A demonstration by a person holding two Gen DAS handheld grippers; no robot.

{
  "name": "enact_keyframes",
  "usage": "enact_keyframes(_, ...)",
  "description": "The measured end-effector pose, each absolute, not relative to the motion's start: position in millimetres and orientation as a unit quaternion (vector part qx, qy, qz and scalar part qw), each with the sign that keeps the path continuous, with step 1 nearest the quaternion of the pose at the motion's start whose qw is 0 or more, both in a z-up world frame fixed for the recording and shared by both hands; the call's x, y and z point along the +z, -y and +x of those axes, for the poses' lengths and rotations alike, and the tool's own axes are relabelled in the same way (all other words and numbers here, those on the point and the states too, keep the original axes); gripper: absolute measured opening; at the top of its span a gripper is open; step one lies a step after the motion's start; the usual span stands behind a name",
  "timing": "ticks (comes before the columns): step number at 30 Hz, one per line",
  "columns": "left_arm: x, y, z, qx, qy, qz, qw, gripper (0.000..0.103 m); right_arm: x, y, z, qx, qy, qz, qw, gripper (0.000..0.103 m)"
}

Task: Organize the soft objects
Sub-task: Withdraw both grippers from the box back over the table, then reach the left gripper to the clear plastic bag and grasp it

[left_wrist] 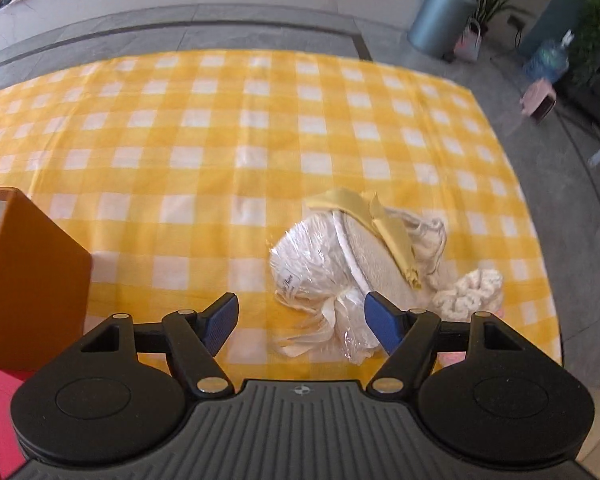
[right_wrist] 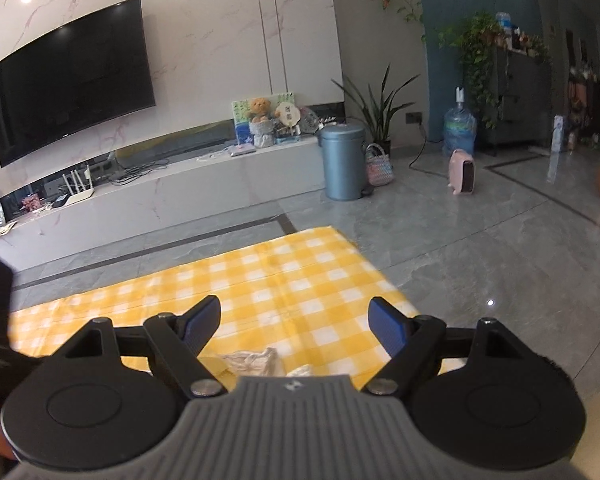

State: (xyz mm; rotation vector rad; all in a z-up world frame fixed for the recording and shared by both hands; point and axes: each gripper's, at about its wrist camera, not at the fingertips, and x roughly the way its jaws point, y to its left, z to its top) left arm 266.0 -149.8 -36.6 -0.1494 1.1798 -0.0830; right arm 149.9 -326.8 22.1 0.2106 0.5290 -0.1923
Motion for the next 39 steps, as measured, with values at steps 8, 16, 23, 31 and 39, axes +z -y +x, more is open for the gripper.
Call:
enact_keyframes(8, -56.7, 159.2, 281.9, -0.001, -0.569, -0.062, 0.820, 0.085, 21.4, 329.4, 146.7, -0.091, -0.263, 0.124, 0.953, 0.080)
enact_keyframes(16, -59.6, 160.5, 291.0, -0.013, -0.565, -0.153, 0.811, 0.086, 18.5, 335.0, 147.8, -0.093, -0.272, 0.140, 0.947, 0.080)
enact_keyframes(23, -88.8, 170.8, 300.7, 0.022, -0.576, -0.201, 0.792, 0.088, 16.5, 337.2, 148.0, -0.089, -0.277, 0.144, 0.946, 0.080)
enact_keyframes(31, -79.9, 192.2, 294.1, -0.023, -0.549, -0.098, 0.830, 0.067, 10.1, 345.3, 149.7, -0.096, -0.285, 0.149, 0.942, 0.080)
enact_keyframes(39, -68.8, 203.3, 302.7, -0.127, -0.582, 0.065, 0.801, 0.070, 10.5, 357.3, 147.1, -0.111, -0.284, 0.161, 0.939, 0.080)
